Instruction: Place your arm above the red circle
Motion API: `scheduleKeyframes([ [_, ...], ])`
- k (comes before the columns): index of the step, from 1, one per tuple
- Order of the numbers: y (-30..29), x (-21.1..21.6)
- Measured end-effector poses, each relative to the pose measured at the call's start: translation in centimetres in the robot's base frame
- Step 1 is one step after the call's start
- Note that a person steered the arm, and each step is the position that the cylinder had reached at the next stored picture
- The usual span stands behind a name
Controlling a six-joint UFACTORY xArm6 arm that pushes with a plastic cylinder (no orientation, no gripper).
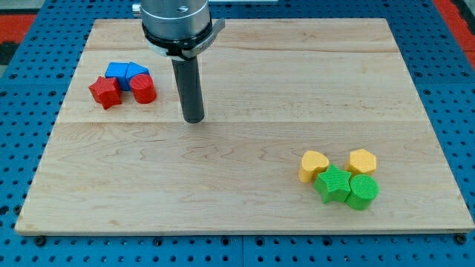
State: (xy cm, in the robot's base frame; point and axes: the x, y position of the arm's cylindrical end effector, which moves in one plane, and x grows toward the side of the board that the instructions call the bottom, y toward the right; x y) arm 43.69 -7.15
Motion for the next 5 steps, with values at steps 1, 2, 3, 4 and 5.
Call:
scheduleKeyframes([
  [1, 0.0, 0.0],
  [2, 0.0, 0.0],
  [3, 0.0, 0.0],
  [4, 1.2, -1.7],
  [5, 1.3, -9.4],
])
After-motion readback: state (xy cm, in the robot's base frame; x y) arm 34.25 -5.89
